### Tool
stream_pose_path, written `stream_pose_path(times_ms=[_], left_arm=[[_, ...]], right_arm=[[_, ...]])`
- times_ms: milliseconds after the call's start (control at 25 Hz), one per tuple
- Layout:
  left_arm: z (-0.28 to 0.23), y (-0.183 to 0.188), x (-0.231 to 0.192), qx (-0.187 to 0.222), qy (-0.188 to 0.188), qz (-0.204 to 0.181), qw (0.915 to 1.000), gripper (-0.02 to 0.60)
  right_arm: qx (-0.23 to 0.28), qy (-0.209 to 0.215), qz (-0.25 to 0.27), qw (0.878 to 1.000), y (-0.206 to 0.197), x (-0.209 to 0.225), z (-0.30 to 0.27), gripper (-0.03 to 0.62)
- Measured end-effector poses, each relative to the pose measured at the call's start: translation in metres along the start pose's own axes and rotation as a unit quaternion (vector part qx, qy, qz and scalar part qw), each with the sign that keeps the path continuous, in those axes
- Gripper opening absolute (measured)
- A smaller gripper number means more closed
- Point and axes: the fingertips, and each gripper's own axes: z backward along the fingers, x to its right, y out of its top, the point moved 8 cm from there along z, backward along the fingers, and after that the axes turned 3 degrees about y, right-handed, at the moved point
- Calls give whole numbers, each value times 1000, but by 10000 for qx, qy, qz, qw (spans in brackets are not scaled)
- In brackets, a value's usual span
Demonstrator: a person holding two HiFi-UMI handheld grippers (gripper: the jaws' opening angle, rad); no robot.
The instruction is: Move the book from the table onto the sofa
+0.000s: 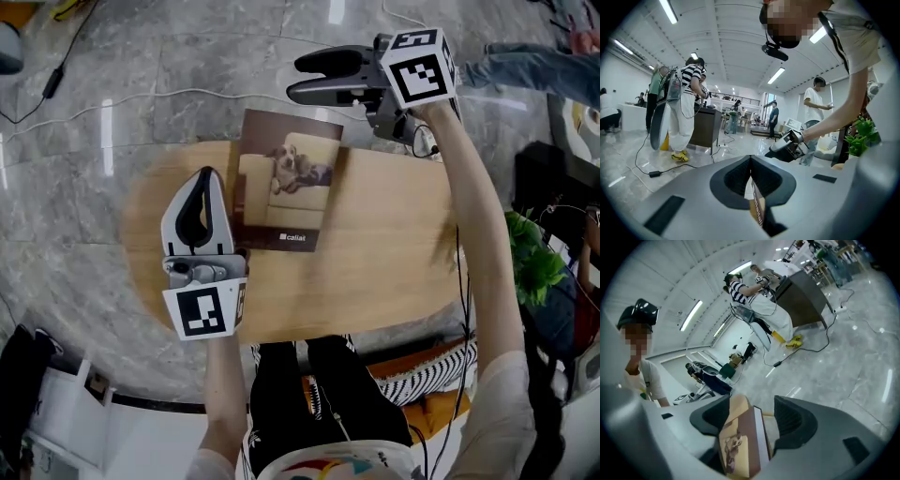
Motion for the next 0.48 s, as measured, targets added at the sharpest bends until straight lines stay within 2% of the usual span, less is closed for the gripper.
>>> stream_pose_path(times_ms=[120,240,360,480], left_arm=[[0,-1,1,-36,-18,6,10000,8],[-1,2,2,7,-38,-41,10000,8],[-3,3,0,92,-7,-121,9999,8],[2,-3,-3,51,16,-102,9999,8]], right_arm=[[-85,232,-380,9990,-3,20,-6,301],[-305,520,-817,9948,-24,31,-21,301],[-867,737,-1128,9871,-49,36,-34,301],[-1378,876,-1215,9791,-64,35,-47,301]])
